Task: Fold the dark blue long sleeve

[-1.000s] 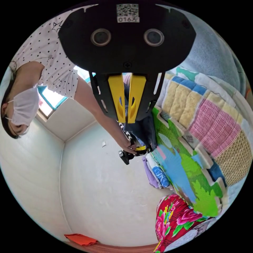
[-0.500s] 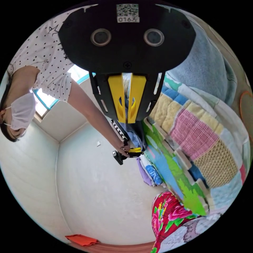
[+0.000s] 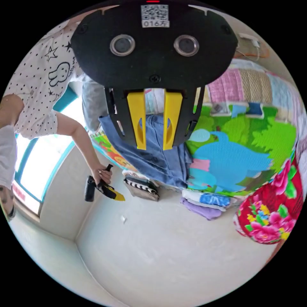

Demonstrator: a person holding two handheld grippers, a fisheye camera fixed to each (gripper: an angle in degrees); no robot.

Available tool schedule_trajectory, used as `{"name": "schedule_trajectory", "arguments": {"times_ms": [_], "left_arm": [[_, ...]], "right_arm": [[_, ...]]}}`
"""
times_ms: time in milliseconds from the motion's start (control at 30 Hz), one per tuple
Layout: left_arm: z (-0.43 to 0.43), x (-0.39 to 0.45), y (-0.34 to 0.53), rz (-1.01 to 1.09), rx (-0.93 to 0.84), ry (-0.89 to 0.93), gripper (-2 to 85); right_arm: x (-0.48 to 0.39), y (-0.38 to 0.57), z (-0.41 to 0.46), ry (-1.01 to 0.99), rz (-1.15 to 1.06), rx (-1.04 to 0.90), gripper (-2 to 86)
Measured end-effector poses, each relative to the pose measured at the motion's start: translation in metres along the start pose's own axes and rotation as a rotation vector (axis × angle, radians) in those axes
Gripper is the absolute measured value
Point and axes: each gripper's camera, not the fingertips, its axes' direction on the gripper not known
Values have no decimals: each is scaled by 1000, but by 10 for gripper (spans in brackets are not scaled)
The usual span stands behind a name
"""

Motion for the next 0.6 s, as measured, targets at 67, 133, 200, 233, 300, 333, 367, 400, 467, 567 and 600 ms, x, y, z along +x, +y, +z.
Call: {"name": "schedule_trajectory", "arguments": {"times_ms": [67,133,200,233,300,333,367,400,467,567,600], "left_arm": [[22,3,-9,-2,-90,-49,94],[42,5,-11,-19,-170,-115,102],[60,9,-7,-44,-240,-184,105],[62,10,-5,-50,-242,-192,102],[63,18,0,-64,-196,-179,76],[63,21,1,-63,-184,-170,67],[64,26,1,-52,-175,-149,54],[64,33,1,-41,-173,-150,47],[60,46,0,-4,-165,-175,45],[49,68,-1,38,-130,-204,46],[47,74,0,53,-126,-210,47]], "right_arm": [[-53,66,-41,143,-56,29,50],[-88,113,-66,245,-45,65,67],[-120,156,-87,321,-20,100,86],[-138,181,-99,361,7,116,94],[-164,214,-113,416,41,137,99],[-178,234,-121,447,71,157,100],[-191,251,-127,474,105,179,100],[-196,260,-130,484,125,192,99],[-209,287,-138,486,190,226,94],[-215,306,-142,468,232,190,89],[-215,308,-143,468,237,179,88]]}}
